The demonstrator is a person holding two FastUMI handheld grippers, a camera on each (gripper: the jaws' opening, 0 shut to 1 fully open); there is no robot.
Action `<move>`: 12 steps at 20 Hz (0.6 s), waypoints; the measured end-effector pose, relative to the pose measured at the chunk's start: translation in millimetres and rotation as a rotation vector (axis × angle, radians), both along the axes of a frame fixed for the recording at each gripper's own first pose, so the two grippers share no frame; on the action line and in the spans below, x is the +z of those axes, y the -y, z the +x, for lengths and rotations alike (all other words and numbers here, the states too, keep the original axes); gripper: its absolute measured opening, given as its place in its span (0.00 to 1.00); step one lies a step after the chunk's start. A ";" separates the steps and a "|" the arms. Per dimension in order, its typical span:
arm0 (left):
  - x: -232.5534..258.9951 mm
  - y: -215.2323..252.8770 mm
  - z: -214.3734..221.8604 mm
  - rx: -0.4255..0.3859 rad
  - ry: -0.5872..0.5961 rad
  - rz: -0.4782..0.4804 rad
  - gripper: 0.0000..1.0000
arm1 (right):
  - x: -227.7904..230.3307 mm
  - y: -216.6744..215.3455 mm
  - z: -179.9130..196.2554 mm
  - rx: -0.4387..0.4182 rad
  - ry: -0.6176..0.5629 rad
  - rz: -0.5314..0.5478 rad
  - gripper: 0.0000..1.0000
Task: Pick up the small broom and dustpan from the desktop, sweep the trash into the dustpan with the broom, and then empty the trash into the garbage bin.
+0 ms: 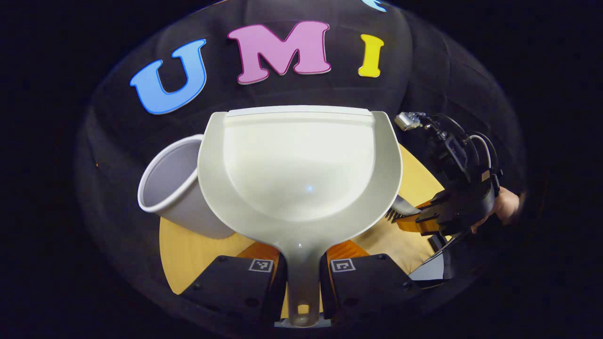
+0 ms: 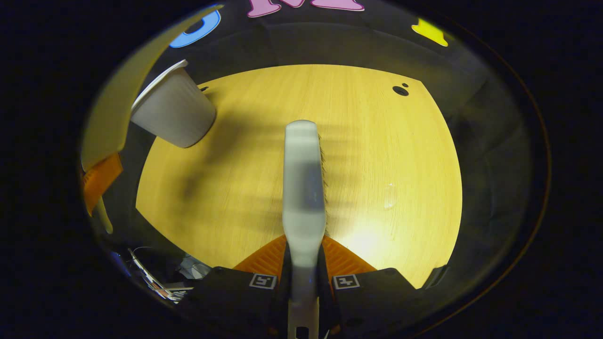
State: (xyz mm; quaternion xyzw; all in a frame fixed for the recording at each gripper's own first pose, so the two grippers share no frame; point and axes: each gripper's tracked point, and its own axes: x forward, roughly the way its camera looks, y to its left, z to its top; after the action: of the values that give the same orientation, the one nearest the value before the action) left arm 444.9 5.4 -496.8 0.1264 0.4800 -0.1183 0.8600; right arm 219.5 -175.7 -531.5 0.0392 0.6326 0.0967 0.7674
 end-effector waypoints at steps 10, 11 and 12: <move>-149.1 -13.3 -28.9 0.249 -0.368 0.021 0.27 | -69.1 -40.0 -7.9 -0.055 -0.125 -0.033 0.30; -156.7 -13.2 -31.1 0.262 -0.384 0.024 0.28 | -71.4 -43.8 -4.5 -0.060 -0.129 -0.033 0.30; -164.0 -12.9 -32.4 0.279 -0.392 0.016 0.27 | -72.4 -46.7 -1.4 -0.068 -0.134 -0.028 0.29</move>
State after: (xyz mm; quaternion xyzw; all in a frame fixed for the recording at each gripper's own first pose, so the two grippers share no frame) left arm 412.4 18.4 -660.8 0.0404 0.6517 -0.0170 0.7572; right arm 218.1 -129.0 -604.0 0.0563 0.6823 0.0587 0.7265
